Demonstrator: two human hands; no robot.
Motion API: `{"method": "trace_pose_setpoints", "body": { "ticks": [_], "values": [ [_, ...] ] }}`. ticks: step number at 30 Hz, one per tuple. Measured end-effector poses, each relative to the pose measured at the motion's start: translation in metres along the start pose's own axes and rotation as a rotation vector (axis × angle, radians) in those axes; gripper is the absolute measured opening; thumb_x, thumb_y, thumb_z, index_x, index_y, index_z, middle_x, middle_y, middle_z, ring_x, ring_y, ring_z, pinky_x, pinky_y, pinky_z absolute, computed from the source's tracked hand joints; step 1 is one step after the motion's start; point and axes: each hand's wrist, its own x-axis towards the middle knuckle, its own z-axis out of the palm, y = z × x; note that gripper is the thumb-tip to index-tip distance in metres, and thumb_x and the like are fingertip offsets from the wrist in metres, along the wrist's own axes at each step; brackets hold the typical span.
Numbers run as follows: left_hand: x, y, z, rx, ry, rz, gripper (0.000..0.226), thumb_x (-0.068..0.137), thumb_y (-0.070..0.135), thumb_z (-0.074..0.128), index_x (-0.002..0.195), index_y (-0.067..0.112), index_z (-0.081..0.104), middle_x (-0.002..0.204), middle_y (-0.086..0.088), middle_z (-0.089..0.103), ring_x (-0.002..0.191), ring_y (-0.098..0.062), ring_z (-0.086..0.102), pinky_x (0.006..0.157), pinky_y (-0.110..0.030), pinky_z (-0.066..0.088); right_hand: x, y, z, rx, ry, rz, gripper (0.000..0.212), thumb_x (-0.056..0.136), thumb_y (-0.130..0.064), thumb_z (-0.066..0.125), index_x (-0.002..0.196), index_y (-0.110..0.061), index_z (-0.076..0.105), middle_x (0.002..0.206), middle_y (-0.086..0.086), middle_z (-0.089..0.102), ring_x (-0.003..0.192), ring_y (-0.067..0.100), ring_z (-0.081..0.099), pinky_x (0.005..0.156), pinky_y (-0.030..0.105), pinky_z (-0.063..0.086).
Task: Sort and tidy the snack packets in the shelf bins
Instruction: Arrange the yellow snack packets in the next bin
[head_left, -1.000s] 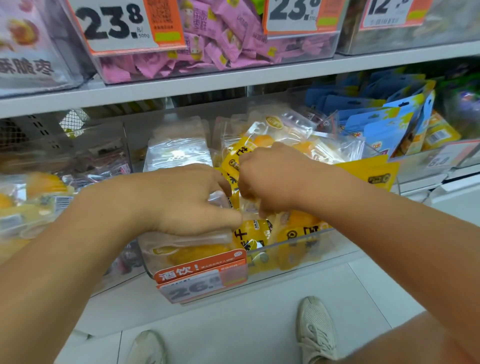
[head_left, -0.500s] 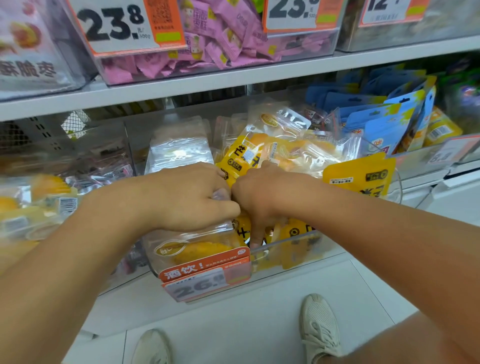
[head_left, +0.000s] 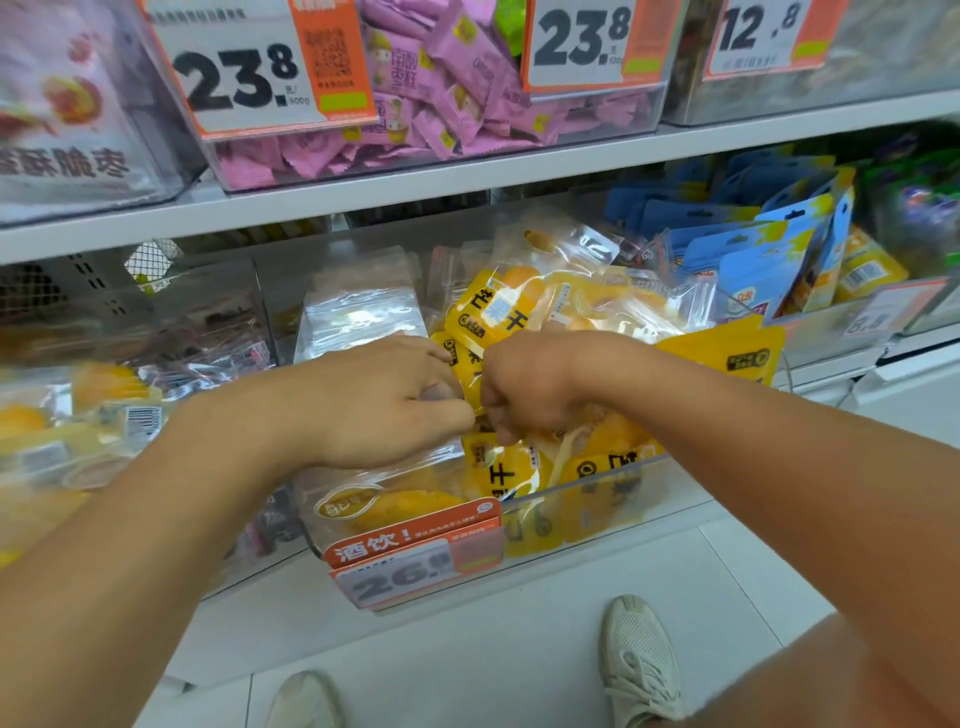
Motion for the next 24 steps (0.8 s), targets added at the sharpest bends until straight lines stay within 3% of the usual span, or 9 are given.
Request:
{"method": "trace_pose_setpoints", "body": {
  "ticks": [3,5,8,12,15,18,19,22,24],
  "values": [
    [0.002,-0.003,-0.001,0.045,-0.040,0.016,0.085,0.070,0.061,0.022,0.132,0.020,0.063,0.149,0.004,0.048,0.140,-0.012,0.035,0.108,-0.022,0.015,-0.010,0.019,-0.010,0.113,0.069,0.020,0.009,0.096,-0.017,0.061,0.093,-0.020,0.069,0.085,-0.006,0.063,0.074,0.010,0.052,0.061,0.025,0.042],
    [0.003,-0.002,0.000,0.079,-0.066,0.029,0.079,0.073,0.055,0.023,0.130,0.020,0.065,0.147,0.003,0.050,0.139,-0.012,0.037,0.108,-0.023,0.015,-0.012,0.030,-0.016,0.179,0.184,0.065,0.013,0.096,-0.013,0.057,0.084,-0.014,0.062,0.093,0.001,0.064,0.078,0.014,0.054,0.059,0.024,0.040],
    [0.007,-0.001,0.003,0.018,-0.021,-0.011,0.075,0.070,0.060,0.027,0.112,0.017,0.072,0.122,-0.002,0.067,0.117,-0.019,0.058,0.101,-0.035,0.037,-0.014,0.046,-0.020,0.235,0.386,0.163,0.014,0.094,-0.009,0.052,0.090,-0.002,0.063,0.098,0.014,0.065,0.090,0.030,0.061,0.071,0.038,0.048],
    [0.011,-0.005,0.006,0.082,-0.019,-0.016,0.093,0.053,0.074,0.012,0.104,0.024,0.073,0.108,0.002,0.071,0.106,-0.017,0.064,0.095,-0.040,0.047,-0.020,0.058,-0.015,0.345,0.718,0.303,0.005,0.088,-0.014,0.054,0.083,-0.015,0.054,0.086,0.005,0.059,0.077,0.028,0.060,0.069,0.043,0.053],
    [0.013,-0.008,0.007,0.093,0.027,0.061,0.083,0.063,0.071,0.015,0.109,0.032,0.071,0.118,0.013,0.066,0.117,-0.011,0.058,0.106,-0.039,0.039,-0.020,0.052,-0.008,0.354,0.741,0.256,0.015,0.088,-0.013,0.055,0.077,-0.020,0.049,0.086,0.005,0.059,0.078,0.028,0.060,0.069,0.044,0.054],
    [0.016,-0.012,0.005,0.155,-0.013,0.078,0.081,0.069,0.071,0.014,0.126,0.041,0.062,0.134,0.028,0.050,0.138,0.001,0.031,0.123,-0.049,0.008,-0.020,0.046,-0.009,0.271,0.687,0.223,0.016,0.085,-0.011,0.056,0.074,-0.022,0.050,0.082,0.002,0.058,0.077,0.028,0.061,0.063,0.038,0.050],
    [0.018,-0.013,0.006,0.167,-0.019,0.071,0.081,0.069,0.072,0.014,0.126,0.041,0.063,0.134,0.028,0.051,0.140,0.000,0.028,0.123,-0.051,0.007,-0.022,0.044,-0.010,0.236,0.650,0.224,0.014,0.083,-0.011,0.058,0.076,-0.021,0.052,0.083,0.002,0.058,0.077,0.027,0.061,0.062,0.036,0.049],
    [0.024,-0.017,0.008,0.191,0.020,0.117,0.075,0.073,0.071,0.016,0.104,0.031,0.073,0.114,0.015,0.066,0.126,-0.008,0.043,0.112,-0.037,0.031,-0.032,0.031,-0.016,0.057,0.630,0.230,0.016,0.081,-0.006,0.063,0.088,-0.020,0.060,0.094,0.001,0.060,0.082,0.024,0.059,0.067,0.036,0.048],
    [0.024,-0.015,0.007,0.152,0.009,0.087,0.073,0.072,0.071,0.019,0.099,0.029,0.073,0.109,0.010,0.067,0.119,-0.008,0.047,0.104,-0.035,0.039,-0.035,0.012,-0.023,-0.023,0.654,0.092,0.018,0.081,-0.004,0.063,0.087,-0.020,0.066,0.093,-0.001,0.063,0.081,0.021,0.059,0.068,0.035,0.048]
  ]
}}
